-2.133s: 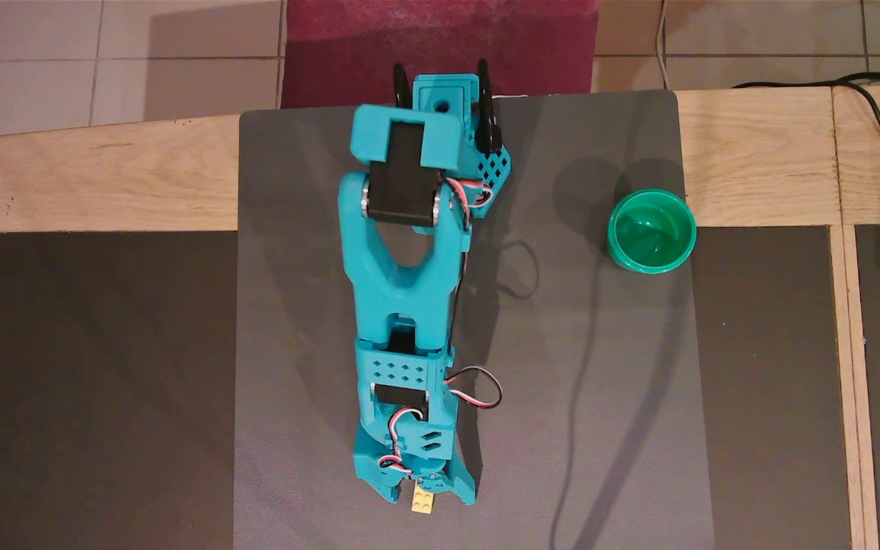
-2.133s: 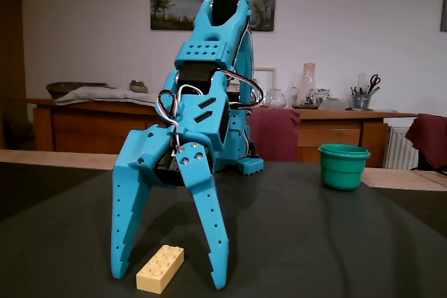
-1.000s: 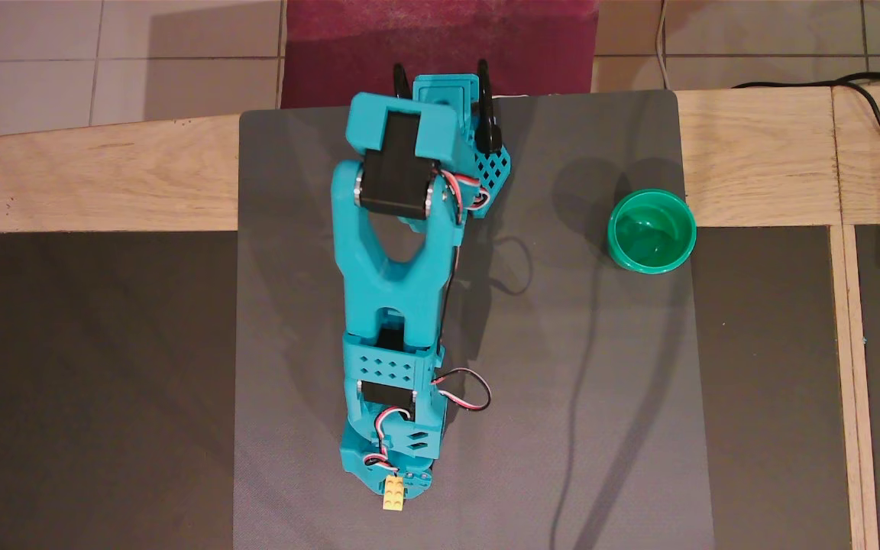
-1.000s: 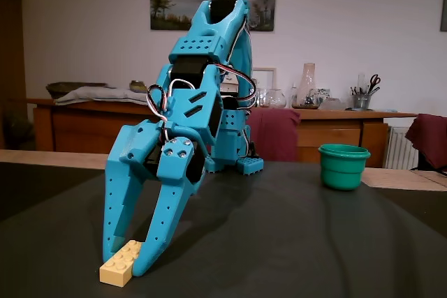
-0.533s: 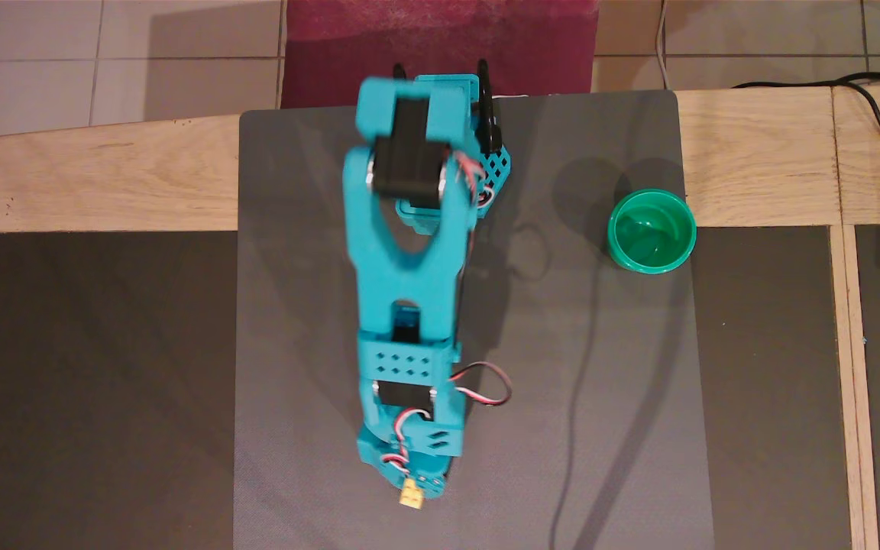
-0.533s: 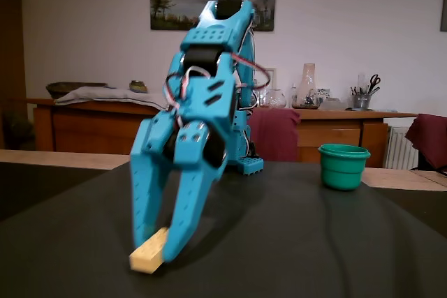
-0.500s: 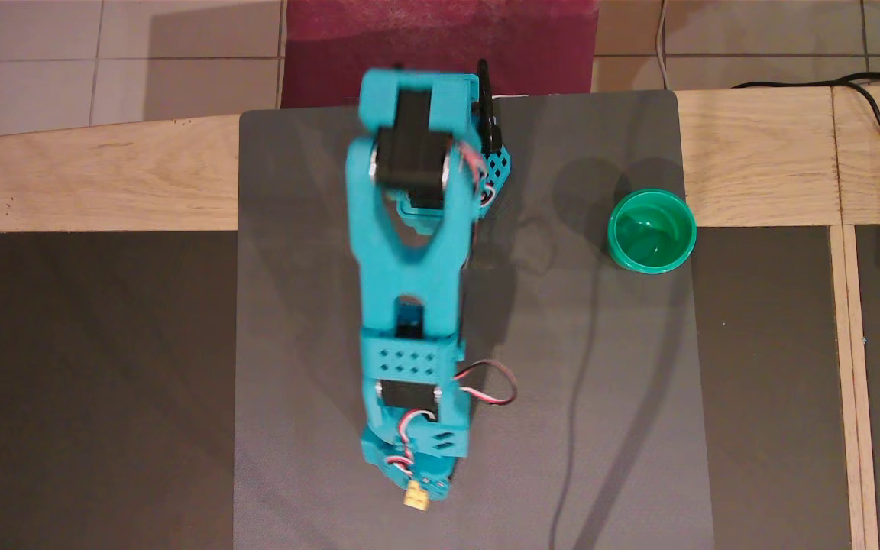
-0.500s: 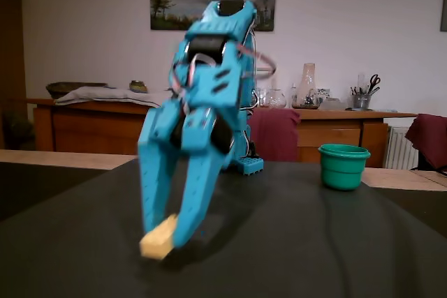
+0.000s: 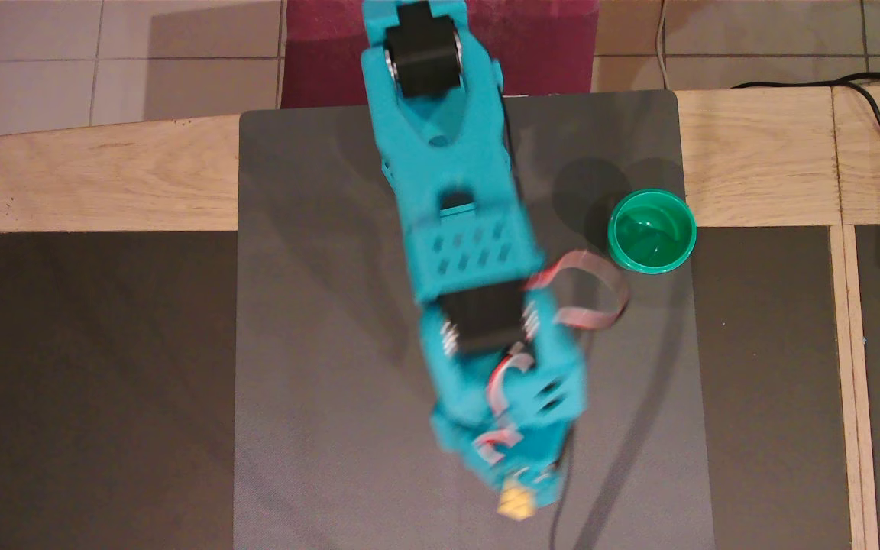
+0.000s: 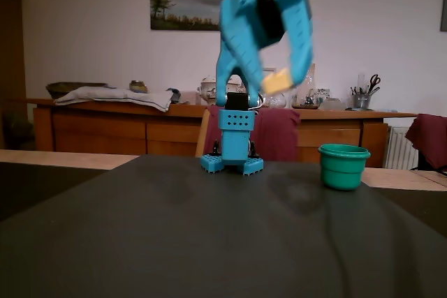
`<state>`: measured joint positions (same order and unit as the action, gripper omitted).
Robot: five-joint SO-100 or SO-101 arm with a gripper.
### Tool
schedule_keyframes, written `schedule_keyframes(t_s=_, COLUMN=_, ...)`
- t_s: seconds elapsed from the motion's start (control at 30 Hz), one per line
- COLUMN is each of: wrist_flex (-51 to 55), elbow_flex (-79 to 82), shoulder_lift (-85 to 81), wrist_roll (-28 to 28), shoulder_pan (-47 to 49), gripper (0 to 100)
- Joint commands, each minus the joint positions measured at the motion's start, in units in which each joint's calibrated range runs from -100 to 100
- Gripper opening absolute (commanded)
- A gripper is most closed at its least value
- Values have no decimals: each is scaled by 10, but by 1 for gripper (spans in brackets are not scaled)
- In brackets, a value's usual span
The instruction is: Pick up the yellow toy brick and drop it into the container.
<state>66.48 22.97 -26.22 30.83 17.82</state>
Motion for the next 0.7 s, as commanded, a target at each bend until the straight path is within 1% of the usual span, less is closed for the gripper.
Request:
schedule_keyframes(t_s=0.0, wrist_flex=77, elbow_flex=-87, shoulder_lift=-27, wrist_roll=-16, shoulder_pan=43, gripper=0)
schedule_keyframes(t_s=0.17, wrist_flex=181, elbow_flex=-165, shoulder_lift=-27, wrist_roll=-36, shoulder_pan=112, gripper=0)
schedule_keyframes(t_s=0.33, wrist_flex=279, elbow_flex=-185, shoulder_lift=-28, wrist_roll=-69, shoulder_pan=204, gripper=0)
schedule_keyframes(t_s=0.5, wrist_flex=333, elbow_flex=-183, shoulder_lift=-28, wrist_roll=-111, shoulder_pan=296, gripper=0)
schedule_keyframes(t_s=0.67, wrist_flex=335, elbow_flex=-184, shoulder_lift=-29, wrist_roll=-142, shoulder_pan=368, gripper=0)
